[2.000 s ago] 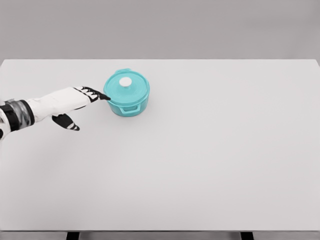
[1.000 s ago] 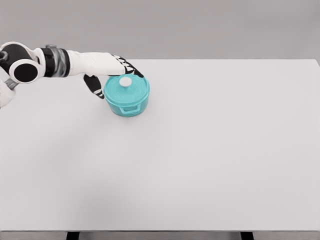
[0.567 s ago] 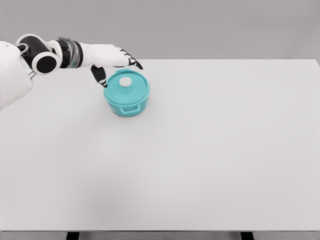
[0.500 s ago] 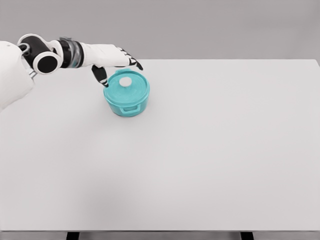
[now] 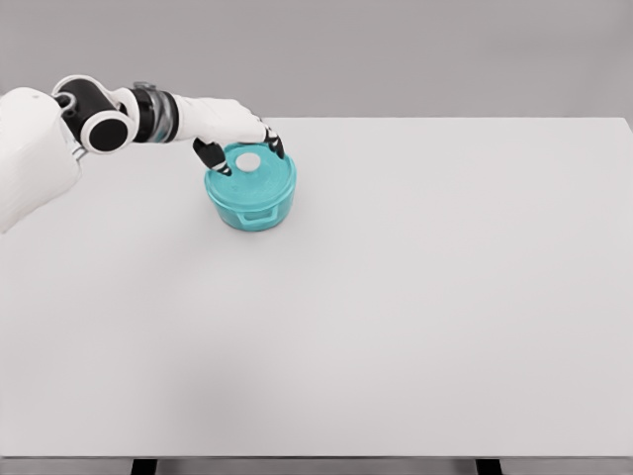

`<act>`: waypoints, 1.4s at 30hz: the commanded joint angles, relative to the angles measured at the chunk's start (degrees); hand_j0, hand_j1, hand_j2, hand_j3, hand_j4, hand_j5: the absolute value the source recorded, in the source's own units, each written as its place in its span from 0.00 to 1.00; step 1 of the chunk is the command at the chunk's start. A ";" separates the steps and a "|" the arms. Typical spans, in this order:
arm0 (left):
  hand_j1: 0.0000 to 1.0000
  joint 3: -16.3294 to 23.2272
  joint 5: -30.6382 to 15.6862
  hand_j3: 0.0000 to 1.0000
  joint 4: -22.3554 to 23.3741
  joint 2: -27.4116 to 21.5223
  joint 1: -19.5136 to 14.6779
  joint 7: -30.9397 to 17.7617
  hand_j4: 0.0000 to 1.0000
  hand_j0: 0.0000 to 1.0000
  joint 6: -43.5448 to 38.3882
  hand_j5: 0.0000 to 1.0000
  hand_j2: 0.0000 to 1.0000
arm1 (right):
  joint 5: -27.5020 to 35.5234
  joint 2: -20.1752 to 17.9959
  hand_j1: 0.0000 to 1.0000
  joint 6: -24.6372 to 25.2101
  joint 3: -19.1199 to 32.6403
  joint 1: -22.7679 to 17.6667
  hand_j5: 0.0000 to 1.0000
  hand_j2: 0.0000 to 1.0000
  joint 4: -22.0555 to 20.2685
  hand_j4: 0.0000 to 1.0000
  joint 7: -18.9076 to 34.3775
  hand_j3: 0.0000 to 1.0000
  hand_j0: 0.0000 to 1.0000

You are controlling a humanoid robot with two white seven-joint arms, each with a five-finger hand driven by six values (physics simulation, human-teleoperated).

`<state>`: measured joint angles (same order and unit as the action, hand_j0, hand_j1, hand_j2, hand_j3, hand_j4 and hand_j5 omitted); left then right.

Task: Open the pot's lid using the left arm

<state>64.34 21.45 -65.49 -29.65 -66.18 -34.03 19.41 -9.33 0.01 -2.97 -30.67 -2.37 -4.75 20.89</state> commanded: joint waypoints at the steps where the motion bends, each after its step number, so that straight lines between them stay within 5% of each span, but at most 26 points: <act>1: 0.73 0.18 -0.10 0.73 0.01 0.03 0.00 0.02 0.73 0.73 -0.07 0.73 0.73 | 0.02 -0.01 1.00 -0.01 0.00 0.00 1.00 1.00 0.01 1.00 0.03 1.00 1.00; 32: 0.49 1.41 -0.10 0.49 0.71 -0.76 -1.49 -0.33 0.49 0.49 1.77 0.49 0.49 | 0.02 -0.01 1.00 -0.01 0.00 0.00 1.00 1.00 0.01 1.00 0.03 1.00 1.00; 42: 0.48 1.32 -0.27 0.48 0.18 -17.89 -3.52 0.02 0.48 0.48 14.51 0.48 0.48 | 0.02 -0.01 1.00 -0.01 0.00 0.00 1.00 1.00 0.01 1.00 0.03 1.00 1.00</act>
<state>65.78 21.34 -65.22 -43.45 -69.52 -34.20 30.87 -9.33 0.01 -2.98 -30.66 -2.37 -4.75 20.89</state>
